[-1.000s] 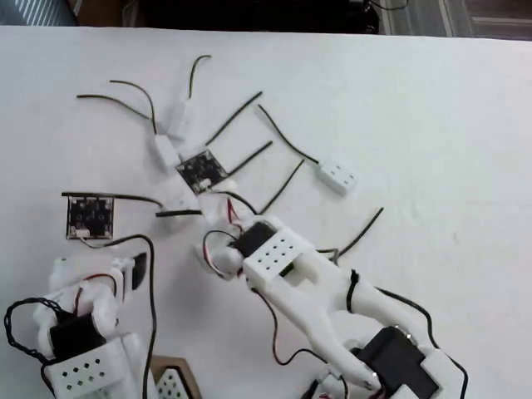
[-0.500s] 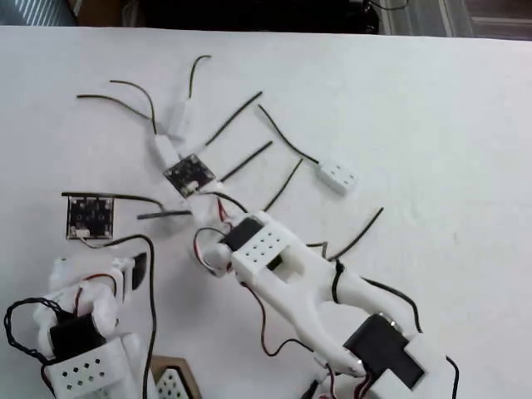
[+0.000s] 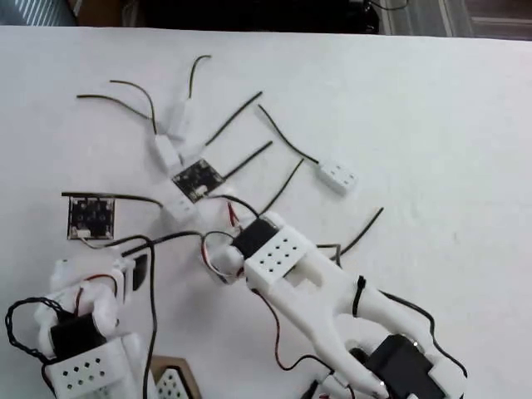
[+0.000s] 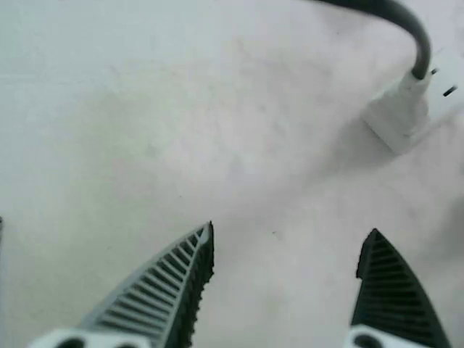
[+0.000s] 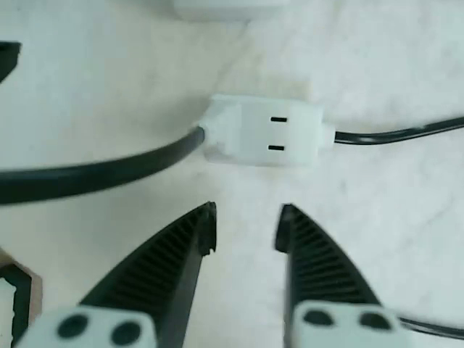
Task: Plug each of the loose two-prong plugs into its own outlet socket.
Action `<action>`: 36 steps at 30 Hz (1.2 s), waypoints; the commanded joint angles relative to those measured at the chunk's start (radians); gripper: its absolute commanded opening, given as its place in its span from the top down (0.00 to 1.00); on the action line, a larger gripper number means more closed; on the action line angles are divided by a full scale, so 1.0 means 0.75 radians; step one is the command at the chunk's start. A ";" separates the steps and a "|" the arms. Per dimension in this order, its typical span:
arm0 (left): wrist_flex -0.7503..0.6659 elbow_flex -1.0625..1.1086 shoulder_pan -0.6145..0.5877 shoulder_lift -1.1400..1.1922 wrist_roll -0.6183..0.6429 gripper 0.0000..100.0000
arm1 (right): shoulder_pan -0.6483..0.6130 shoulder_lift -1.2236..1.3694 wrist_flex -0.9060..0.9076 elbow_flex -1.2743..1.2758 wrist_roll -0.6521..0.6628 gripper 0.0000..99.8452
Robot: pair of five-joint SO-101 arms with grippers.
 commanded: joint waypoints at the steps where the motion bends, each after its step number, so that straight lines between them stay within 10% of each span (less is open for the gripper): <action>1: -0.016 -0.006 -0.013 -0.015 0.002 0.69 | -0.005 -0.052 -0.087 0.065 0.004 0.97; 36: -0.016 -0.004 -0.013 -0.015 0.002 0.69 | 0.126 0.594 -0.783 -0.338 -0.045 0.98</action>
